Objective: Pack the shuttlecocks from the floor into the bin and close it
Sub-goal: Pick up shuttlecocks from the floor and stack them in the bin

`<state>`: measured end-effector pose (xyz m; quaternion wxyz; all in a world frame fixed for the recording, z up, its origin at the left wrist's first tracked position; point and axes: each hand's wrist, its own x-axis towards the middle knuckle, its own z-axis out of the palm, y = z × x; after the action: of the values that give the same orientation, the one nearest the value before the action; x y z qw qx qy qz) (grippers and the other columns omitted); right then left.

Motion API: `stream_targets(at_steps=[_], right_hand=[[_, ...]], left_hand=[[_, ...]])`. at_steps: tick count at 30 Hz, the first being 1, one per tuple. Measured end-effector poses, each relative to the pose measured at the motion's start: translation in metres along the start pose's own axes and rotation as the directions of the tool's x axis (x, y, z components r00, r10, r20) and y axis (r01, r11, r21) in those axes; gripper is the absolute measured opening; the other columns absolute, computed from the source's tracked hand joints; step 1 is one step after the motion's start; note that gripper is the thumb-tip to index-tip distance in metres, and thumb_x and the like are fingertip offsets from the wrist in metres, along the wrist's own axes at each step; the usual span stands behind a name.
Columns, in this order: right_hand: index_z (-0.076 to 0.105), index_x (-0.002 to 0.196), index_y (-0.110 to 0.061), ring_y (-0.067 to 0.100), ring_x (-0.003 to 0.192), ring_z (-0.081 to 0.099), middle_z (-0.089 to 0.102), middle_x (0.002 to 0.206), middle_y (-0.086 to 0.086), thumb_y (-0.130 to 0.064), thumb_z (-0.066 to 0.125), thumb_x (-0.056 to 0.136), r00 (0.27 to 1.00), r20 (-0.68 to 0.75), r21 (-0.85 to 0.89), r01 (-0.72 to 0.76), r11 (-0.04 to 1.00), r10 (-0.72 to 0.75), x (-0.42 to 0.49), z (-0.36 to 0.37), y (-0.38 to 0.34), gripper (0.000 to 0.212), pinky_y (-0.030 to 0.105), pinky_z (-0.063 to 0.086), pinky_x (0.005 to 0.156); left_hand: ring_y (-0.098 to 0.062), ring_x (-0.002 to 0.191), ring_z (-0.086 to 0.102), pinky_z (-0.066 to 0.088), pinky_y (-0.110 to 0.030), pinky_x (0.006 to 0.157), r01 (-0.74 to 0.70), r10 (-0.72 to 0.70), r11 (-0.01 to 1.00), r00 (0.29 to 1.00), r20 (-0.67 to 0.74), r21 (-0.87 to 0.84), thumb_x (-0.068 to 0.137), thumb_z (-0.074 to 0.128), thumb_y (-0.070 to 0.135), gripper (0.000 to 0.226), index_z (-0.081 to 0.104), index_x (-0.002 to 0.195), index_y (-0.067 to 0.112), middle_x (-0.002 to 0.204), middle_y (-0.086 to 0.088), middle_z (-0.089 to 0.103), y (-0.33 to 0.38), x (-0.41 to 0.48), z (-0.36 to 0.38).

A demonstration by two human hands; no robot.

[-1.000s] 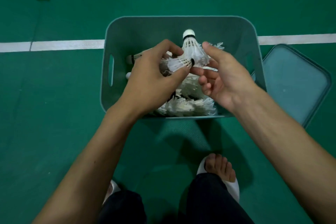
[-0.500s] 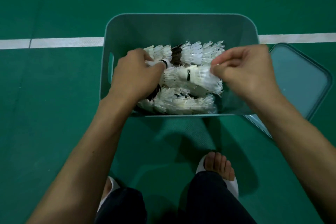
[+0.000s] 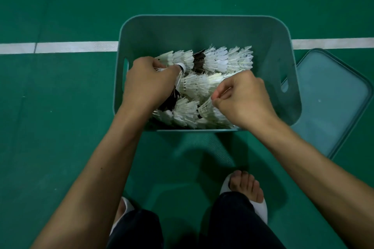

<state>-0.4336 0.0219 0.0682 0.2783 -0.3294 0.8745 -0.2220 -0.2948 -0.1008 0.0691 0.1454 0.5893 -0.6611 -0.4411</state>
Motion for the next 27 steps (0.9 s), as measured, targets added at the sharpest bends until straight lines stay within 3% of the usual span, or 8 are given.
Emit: stream_targets(at_steps=[4, 9, 12, 16, 20, 22, 25, 27], right_hand=[[0.075, 0.062, -0.02, 0.012, 0.073, 0.073, 0.073, 0.062, -0.007, -0.005, 0.079, 0.077, 0.995, 0.039, 0.118, -0.094, 0.989, 0.09, 0.004, 0.004, -0.004, 0.022, 0.026, 0.06, 0.076], [0.076, 0.063, -0.012, 0.02, 0.068, 0.076, 0.076, 0.065, 0.002, 0.005, 0.077, 0.077, 0.968, 0.189, 0.226, -0.204, 0.953, 0.162, 0.017, 0.015, -0.006, 0.022, 0.041, 0.065, 0.073], [0.077, 0.076, -0.01, 0.023, 0.08, 0.074, 0.075, 0.08, 0.01, 0.003, 0.071, 0.081, 0.953, 0.291, 0.081, -0.112, 0.99, 0.084, 0.02, 0.015, -0.009, 0.015, 0.041, 0.064, 0.079], [0.079, 0.083, -0.01, 0.02, 0.064, 0.075, 0.075, 0.079, 0.008, 0.007, 0.067, 0.086, 0.907, 0.421, -0.016, 0.004, 1.0, 0.003, 0.018, 0.0, -0.012, 0.02, 0.039, 0.066, 0.07], [0.08, 0.075, -0.02, 0.01, 0.058, 0.073, 0.076, 0.066, -0.006, -0.005, 0.075, 0.084, 0.945, 0.314, -0.037, 0.105, 0.994, -0.088, 0.02, -0.019, -0.005, 0.018, 0.031, 0.064, 0.063], [0.078, 0.081, -0.011, 0.018, 0.057, 0.075, 0.078, 0.071, 0.004, -0.016, 0.077, 0.089, 0.951, 0.306, 0.167, -0.016, 0.986, -0.037, 0.02, -0.025, -0.002, 0.01, 0.031, 0.062, 0.058], [0.07, 0.096, 0.002, 0.023, 0.055, 0.072, 0.078, 0.078, 0.015, -0.041, 0.065, 0.098, 0.876, 0.471, 0.448, -0.341, 0.826, 0.107, 0.015, -0.028, -0.006, 0.043, 0.025, 0.056, 0.05], [0.065, 0.097, -0.002, 0.025, 0.058, 0.072, 0.076, 0.075, 0.014, -0.044, 0.061, 0.099, 0.839, 0.531, 0.532, -0.439, 0.724, 0.118, 0.012, -0.028, -0.008, 0.042, 0.023, 0.054, 0.048]], left_hand=[[-0.019, 0.06, 0.054, 0.043, -0.031, 0.063, 0.007, -0.007, 1.0, 1.0, 0.018, -0.03, 0.081, 0.071, 0.049, 0.034, 0.06, 0.074, 0.017, 0.06, 0.005, 0.057, -0.001, 0.0, 0.002], [-0.016, 0.06, 0.054, 0.044, -0.03, 0.063, 0.039, -0.033, 0.994, 0.998, 0.059, -0.106, 0.073, 0.078, 0.058, 0.043, 0.061, 0.079, 0.02, 0.062, 0.007, 0.056, -0.004, 0.001, 0.008], [-0.016, 0.063, 0.056, 0.045, -0.03, 0.063, 0.046, -0.038, 0.992, 0.997, 0.071, -0.117, 0.071, 0.081, 0.057, 0.046, 0.064, 0.086, 0.017, 0.07, 0.005, 0.058, -0.002, 0.001, 0.01], [-0.019, 0.065, 0.06, 0.052, -0.037, 0.069, 0.064, -0.05, 0.987, 0.994, 0.099, -0.148, 0.076, 0.08, 0.047, 0.033, 0.064, 0.077, 0.018, 0.067, 0.003, 0.062, 0.0, 0.0, 0.01], [-0.019, 0.065, 0.06, 0.052, -0.036, 0.069, 0.07, -0.054, 0.973, 0.996, 0.076, -0.219, 0.075, 0.078, 0.047, 0.034, 0.069, 0.084, 0.016, 0.069, 0.002, 0.064, 0.002, -0.003, 0.016], [-0.02, 0.062, 0.06, 0.053, -0.037, 0.067, 0.063, -0.051, 0.958, 0.998, 0.048, -0.278, 0.073, 0.076, 0.05, 0.035, 0.068, 0.085, 0.018, 0.065, 0.003, 0.064, 0.005, -0.006, 0.022], [-0.013, 0.057, 0.059, 0.05, -0.033, 0.063, 0.013, 0.01, 0.959, 0.997, 0.08, -0.283, 0.079, 0.076, 0.051, 0.036, 0.069, 0.09, 0.017, 0.058, 0.009, 0.063, 0.013, -0.011, 0.033], [-0.008, 0.057, 0.059, 0.048, -0.029, 0.061, -0.031, 0.066, 0.968, 0.989, 0.133, -0.25, 0.083, 0.074, 0.053, 0.036, 0.073, 0.094, 0.019, 0.063, 0.009, 0.066, 0.015, -0.014, 0.038]])
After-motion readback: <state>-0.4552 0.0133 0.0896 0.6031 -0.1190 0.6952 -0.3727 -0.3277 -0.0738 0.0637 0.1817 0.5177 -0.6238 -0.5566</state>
